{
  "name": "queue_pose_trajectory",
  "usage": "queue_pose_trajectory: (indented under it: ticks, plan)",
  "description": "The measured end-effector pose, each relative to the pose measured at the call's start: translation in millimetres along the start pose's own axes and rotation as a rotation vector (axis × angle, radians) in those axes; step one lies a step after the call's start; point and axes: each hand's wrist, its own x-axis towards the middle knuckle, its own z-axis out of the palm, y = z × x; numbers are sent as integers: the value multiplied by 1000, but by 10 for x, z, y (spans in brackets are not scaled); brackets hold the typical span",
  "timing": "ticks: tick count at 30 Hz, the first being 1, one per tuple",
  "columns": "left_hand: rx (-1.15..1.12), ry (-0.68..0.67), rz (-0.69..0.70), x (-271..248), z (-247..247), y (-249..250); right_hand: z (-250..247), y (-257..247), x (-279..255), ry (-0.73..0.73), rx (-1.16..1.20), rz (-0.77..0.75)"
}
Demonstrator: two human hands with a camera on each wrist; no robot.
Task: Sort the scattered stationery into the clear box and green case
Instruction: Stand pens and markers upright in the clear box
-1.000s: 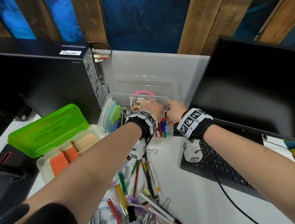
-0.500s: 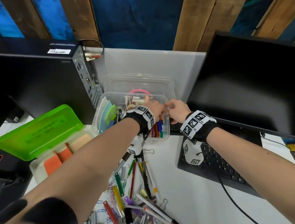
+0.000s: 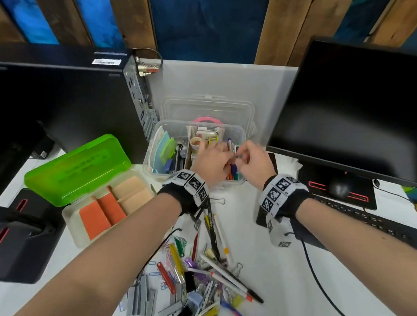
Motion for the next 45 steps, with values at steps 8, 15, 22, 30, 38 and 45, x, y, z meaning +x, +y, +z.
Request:
queue_pose_trajectory:
  ticks: [8, 15, 22, 30, 38, 45]
  plan:
    - [-98, 150, -52, -886, 514, -104, 452, 56, -882, -311, -241, -103]
    - [-62, -271, -391, -1213, 911, -249, 1088, 339, -994, -530, -277, 319]
    - [-111, -407, -484, -1197, 1116, -67, 1266, 244, -925, -515, -353, 433]
    - [-120, -351, -590, -1217, 1140, -5, 1336, 254, -920, -502, -467, 435]
    - [-160, -443, -660, -1147, 1152, -58, 1054, 337, -865, -659, -166, 503]
    - [-204, -482, -747, -987, 1025, 32, 845, 522, -885, -694, 134, 610]
